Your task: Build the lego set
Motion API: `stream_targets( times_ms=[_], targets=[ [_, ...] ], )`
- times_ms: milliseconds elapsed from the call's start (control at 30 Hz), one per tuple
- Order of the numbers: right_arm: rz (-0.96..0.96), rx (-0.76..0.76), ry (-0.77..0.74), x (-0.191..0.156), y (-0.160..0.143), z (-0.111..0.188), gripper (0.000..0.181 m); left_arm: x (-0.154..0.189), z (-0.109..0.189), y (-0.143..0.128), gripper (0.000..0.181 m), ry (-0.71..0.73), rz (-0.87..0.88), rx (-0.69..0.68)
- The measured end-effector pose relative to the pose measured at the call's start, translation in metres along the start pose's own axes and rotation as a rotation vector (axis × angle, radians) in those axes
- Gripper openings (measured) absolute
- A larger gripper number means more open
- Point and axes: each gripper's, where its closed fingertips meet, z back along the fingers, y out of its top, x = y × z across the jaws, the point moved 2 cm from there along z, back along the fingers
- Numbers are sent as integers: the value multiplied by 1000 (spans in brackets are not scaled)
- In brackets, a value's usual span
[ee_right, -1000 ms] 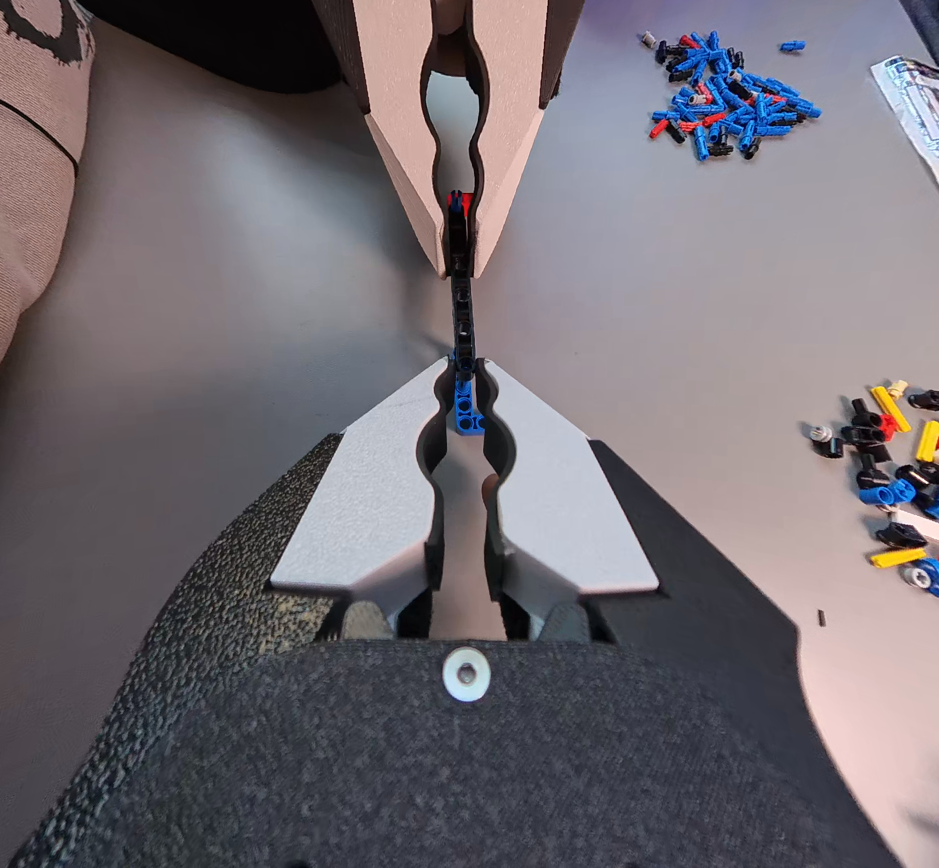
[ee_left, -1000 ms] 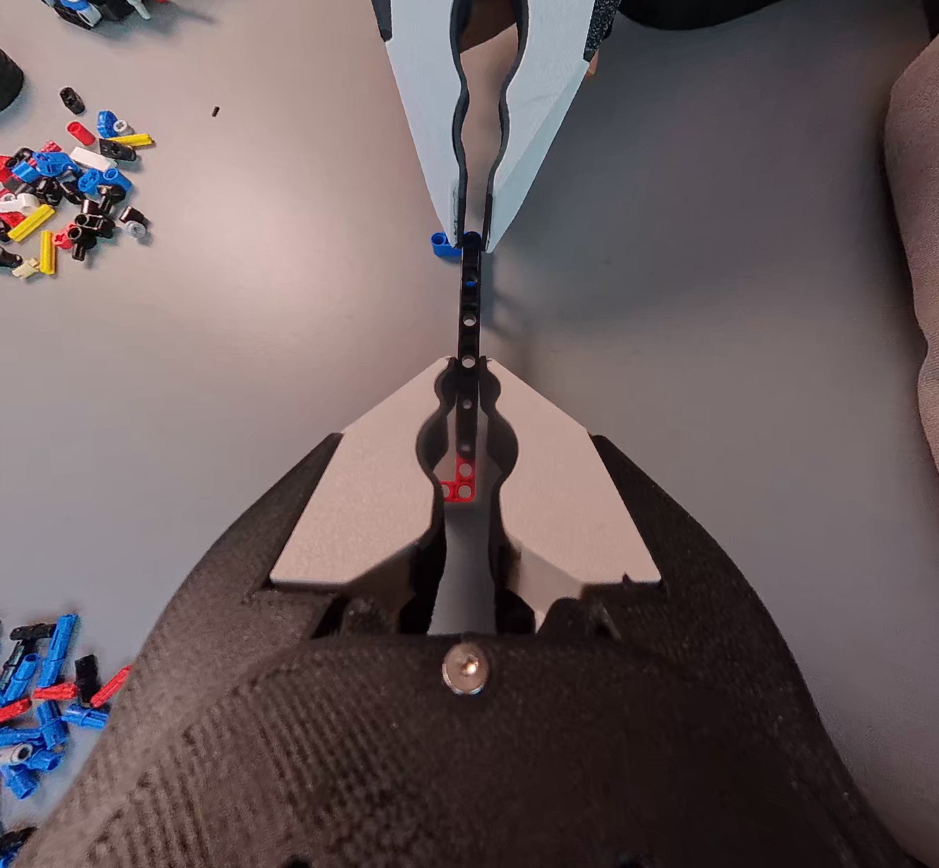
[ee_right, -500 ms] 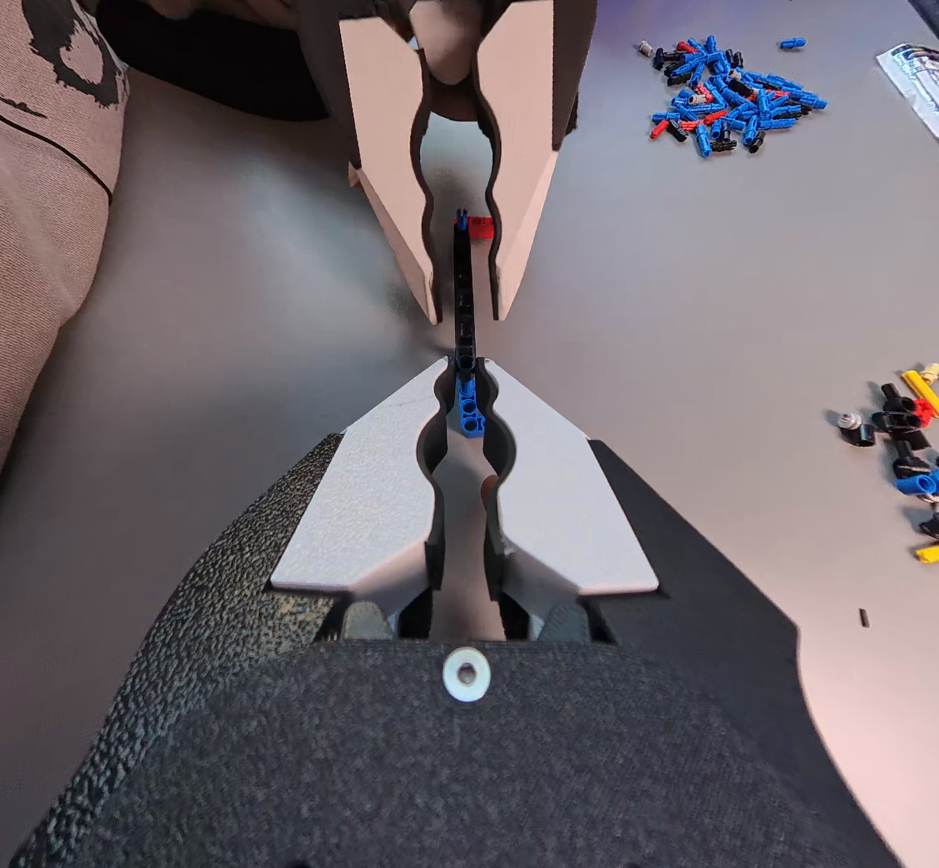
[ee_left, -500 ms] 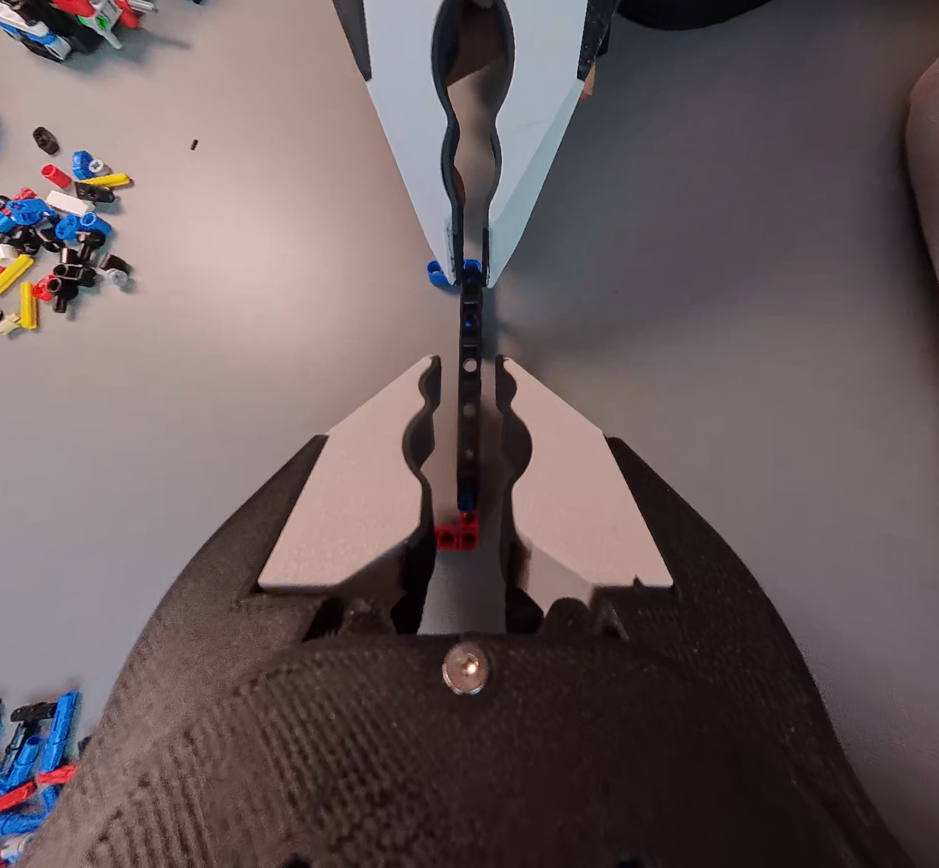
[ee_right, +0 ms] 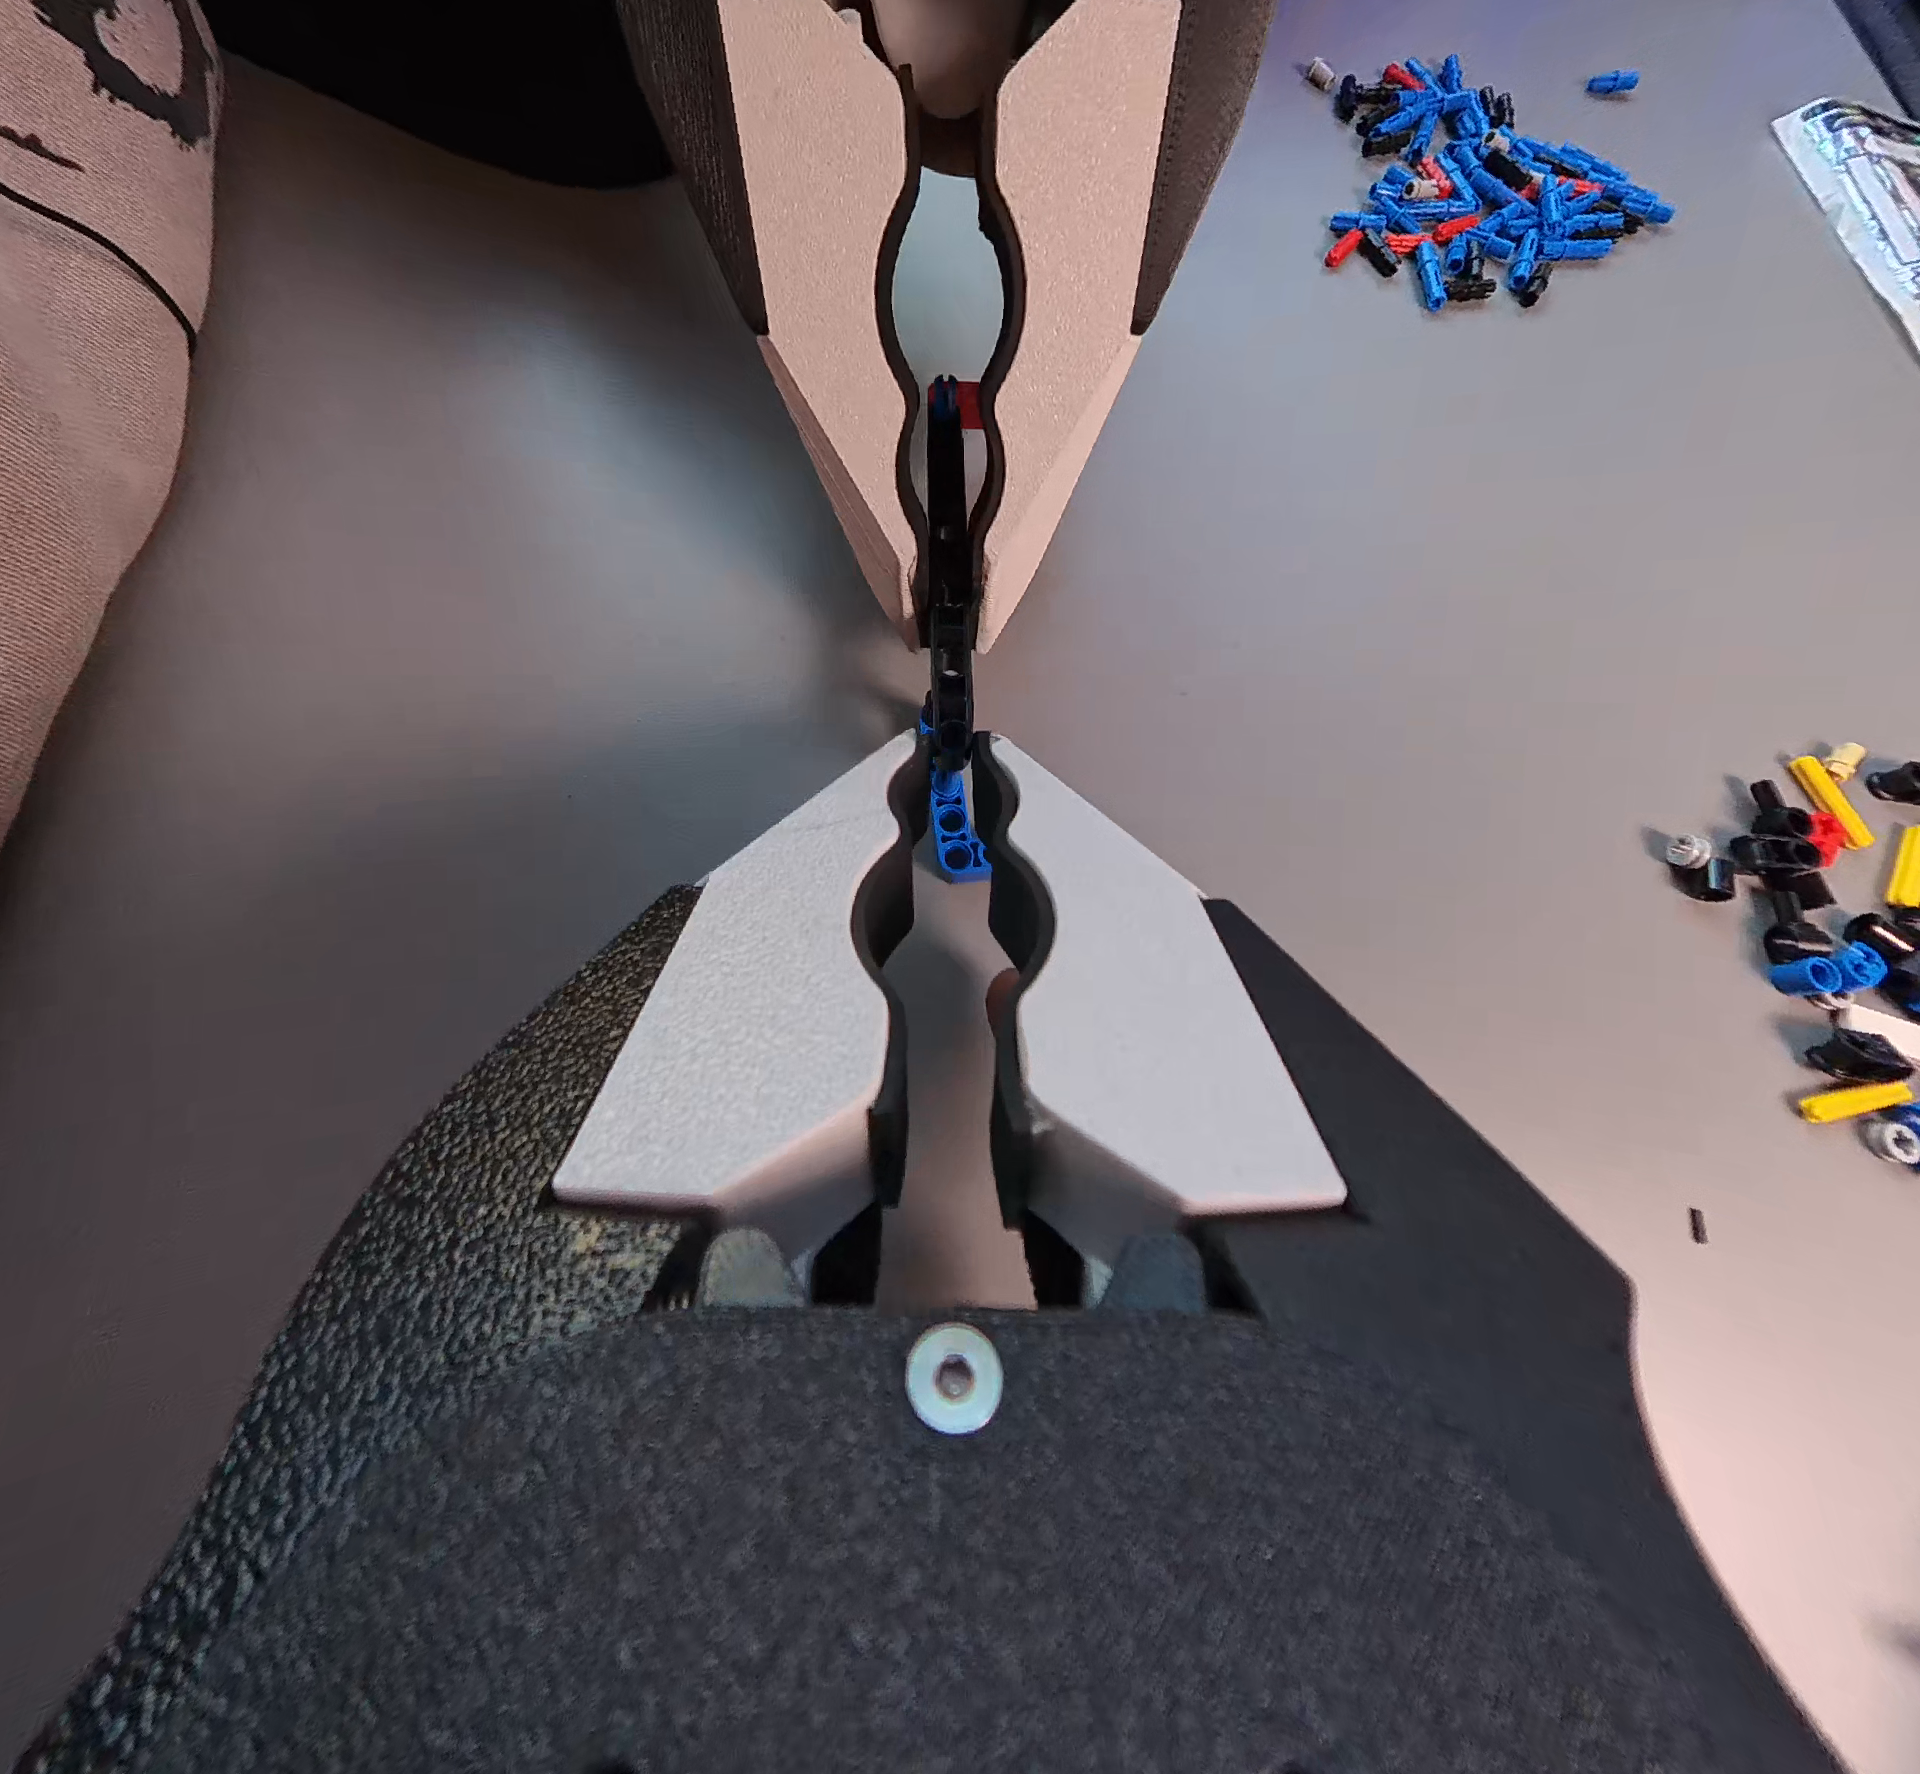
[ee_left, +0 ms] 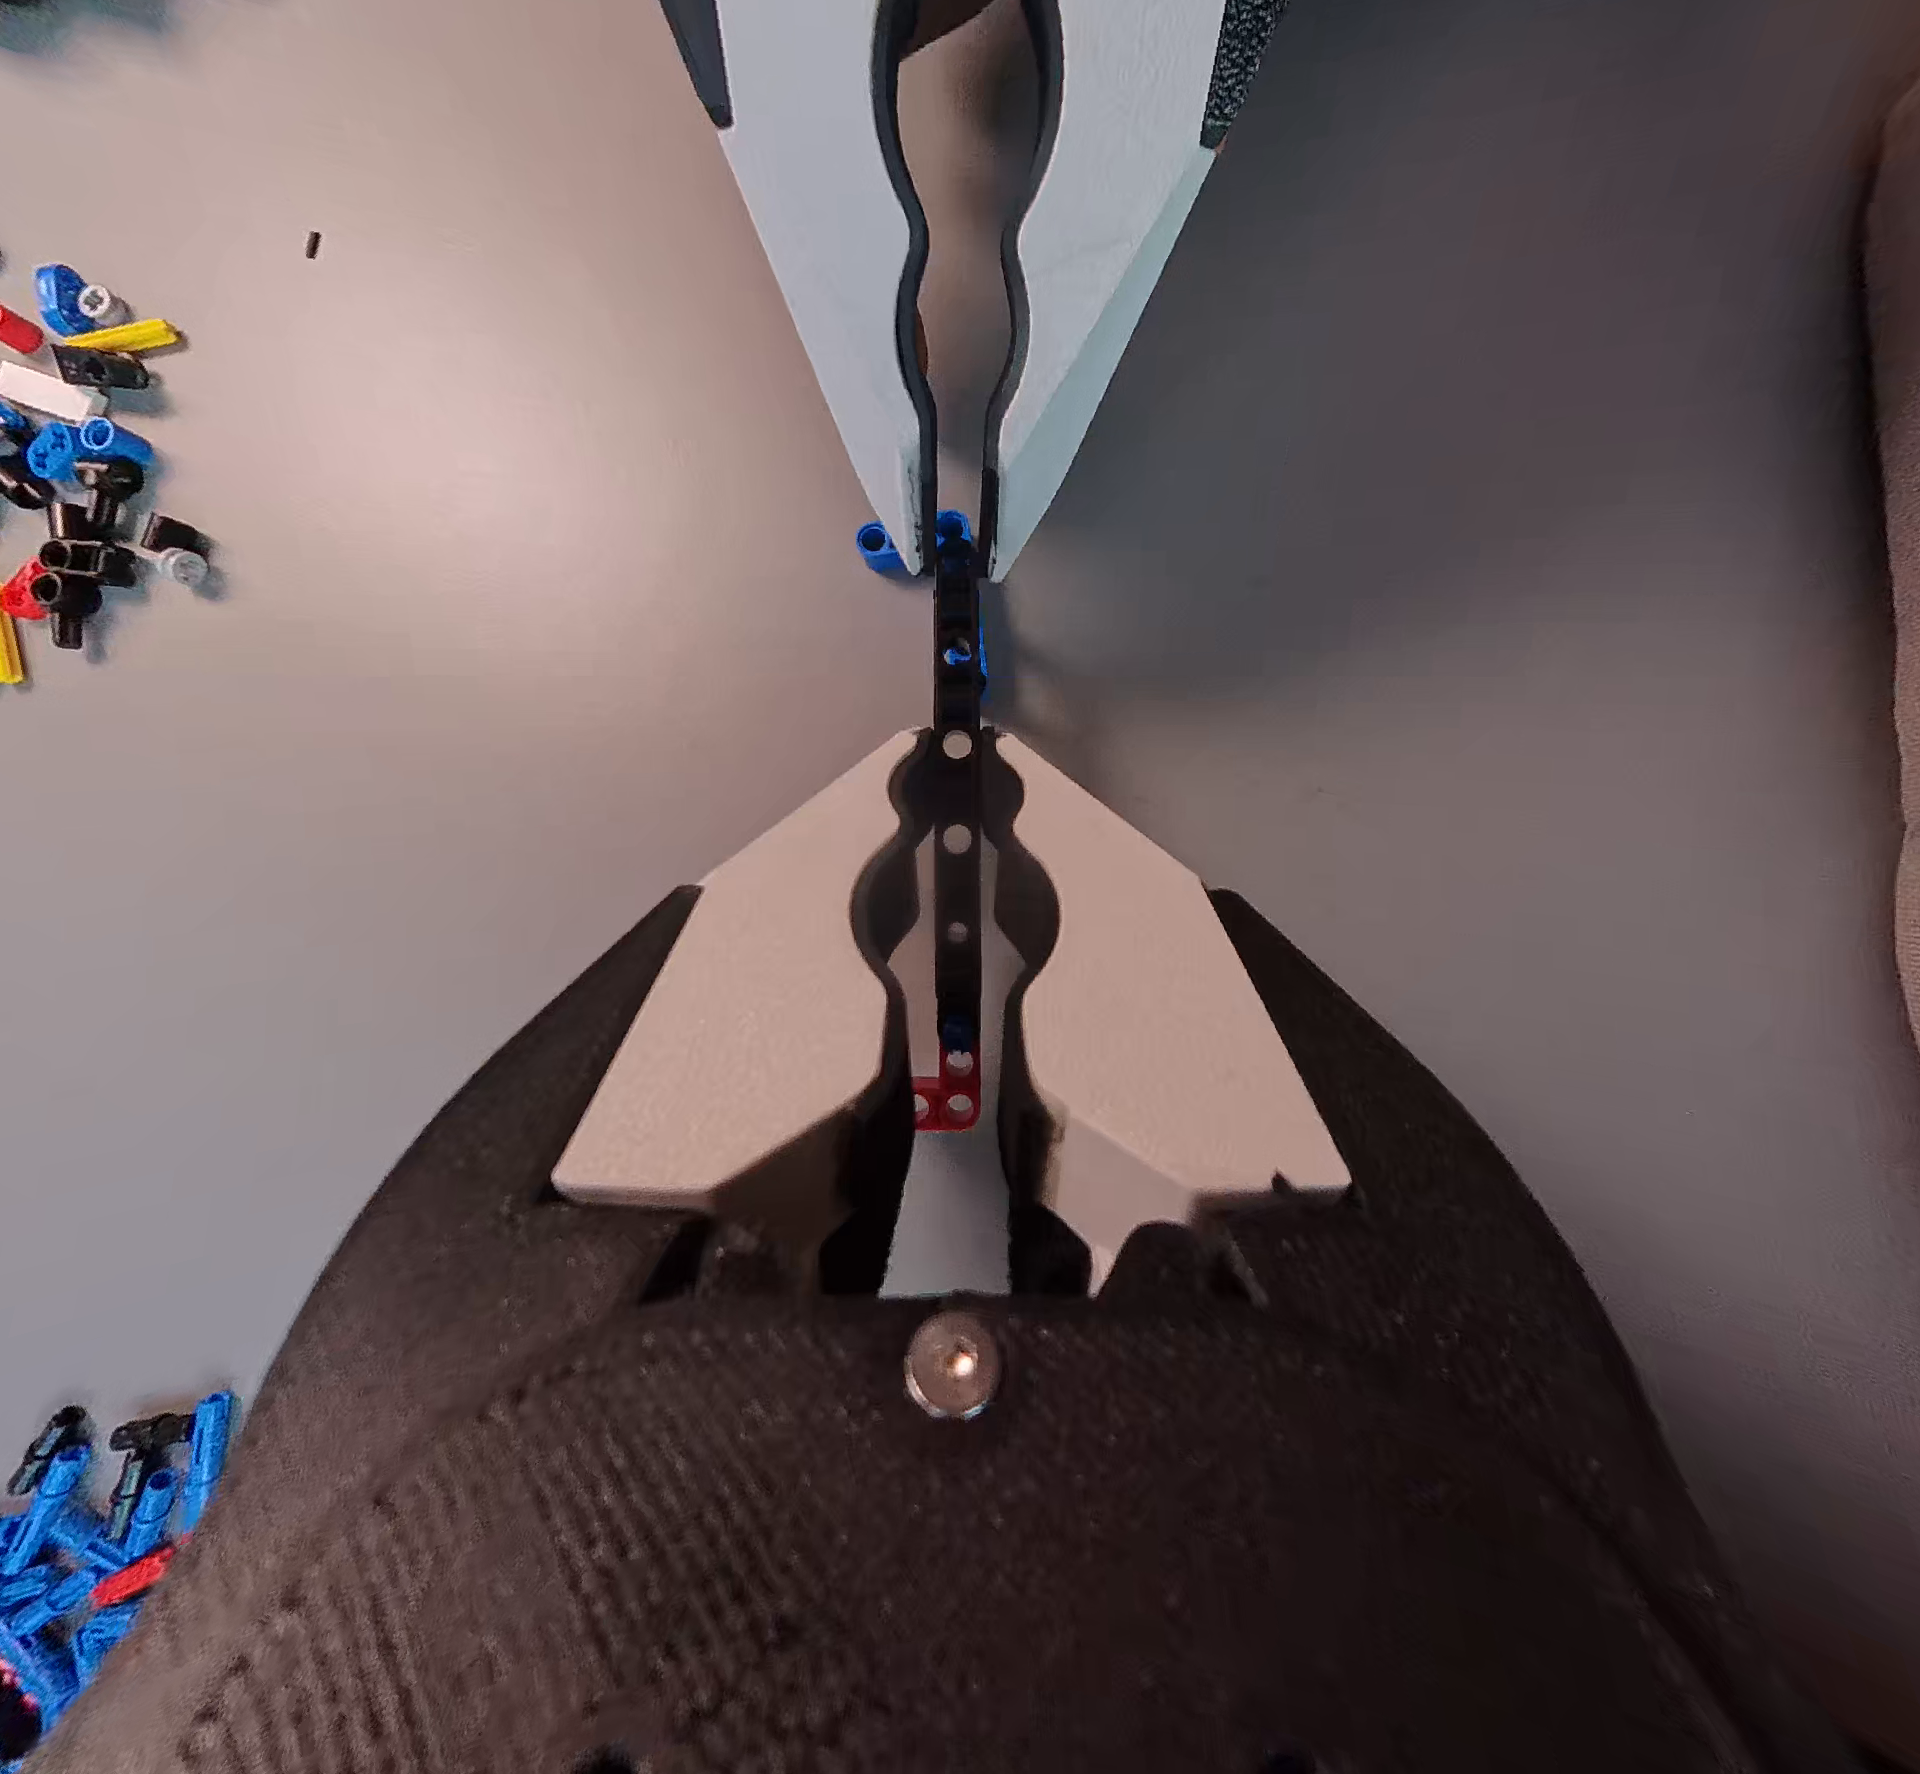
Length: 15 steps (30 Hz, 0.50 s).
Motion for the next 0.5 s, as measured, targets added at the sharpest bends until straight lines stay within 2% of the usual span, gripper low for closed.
stream_targets(
  times_ms=[200,500],
  targets=[
    [-6,-5,14,-1,-1,0,5,2,0,1,6,-5,37,-10],
    [-24,13,81,0,-1,1,5,5,2,3,6,5,127,71]
  ],
)
